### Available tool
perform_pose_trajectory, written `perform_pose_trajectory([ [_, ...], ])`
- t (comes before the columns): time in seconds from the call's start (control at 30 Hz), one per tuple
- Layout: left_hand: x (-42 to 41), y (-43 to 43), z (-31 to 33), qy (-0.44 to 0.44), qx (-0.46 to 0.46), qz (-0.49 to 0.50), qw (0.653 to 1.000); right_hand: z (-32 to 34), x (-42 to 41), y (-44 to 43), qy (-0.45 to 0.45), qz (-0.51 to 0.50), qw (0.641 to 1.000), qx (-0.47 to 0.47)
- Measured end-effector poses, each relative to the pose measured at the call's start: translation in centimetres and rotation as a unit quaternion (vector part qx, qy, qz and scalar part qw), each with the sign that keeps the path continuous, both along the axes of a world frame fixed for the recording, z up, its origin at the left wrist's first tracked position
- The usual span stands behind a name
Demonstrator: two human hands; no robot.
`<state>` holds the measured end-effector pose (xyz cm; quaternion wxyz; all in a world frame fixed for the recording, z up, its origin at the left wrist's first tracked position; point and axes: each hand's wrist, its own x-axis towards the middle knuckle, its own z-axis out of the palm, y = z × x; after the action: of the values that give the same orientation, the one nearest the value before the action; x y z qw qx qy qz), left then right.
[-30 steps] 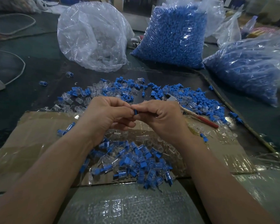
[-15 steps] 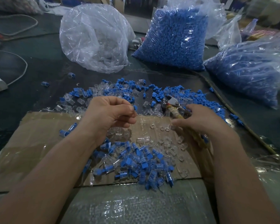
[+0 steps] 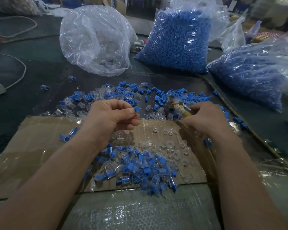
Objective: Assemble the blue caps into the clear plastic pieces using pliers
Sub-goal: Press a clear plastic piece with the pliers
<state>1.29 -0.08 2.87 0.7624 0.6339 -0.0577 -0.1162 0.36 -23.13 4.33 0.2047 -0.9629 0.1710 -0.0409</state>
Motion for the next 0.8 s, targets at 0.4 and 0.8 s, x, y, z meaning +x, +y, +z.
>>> perform_pose_trajectory([
  [0.4,0.2,-0.2,-0.3,-0.015,-0.058,0.064,0.996,0.2,-0.8,3.6,-0.152,0.194,0.969,-0.024],
  [0.8,0.0,-0.5,0.1,-0.048,-0.073,0.093,0.992,-0.3,-0.9,4.9,-0.098,0.274,0.955,-0.057],
])
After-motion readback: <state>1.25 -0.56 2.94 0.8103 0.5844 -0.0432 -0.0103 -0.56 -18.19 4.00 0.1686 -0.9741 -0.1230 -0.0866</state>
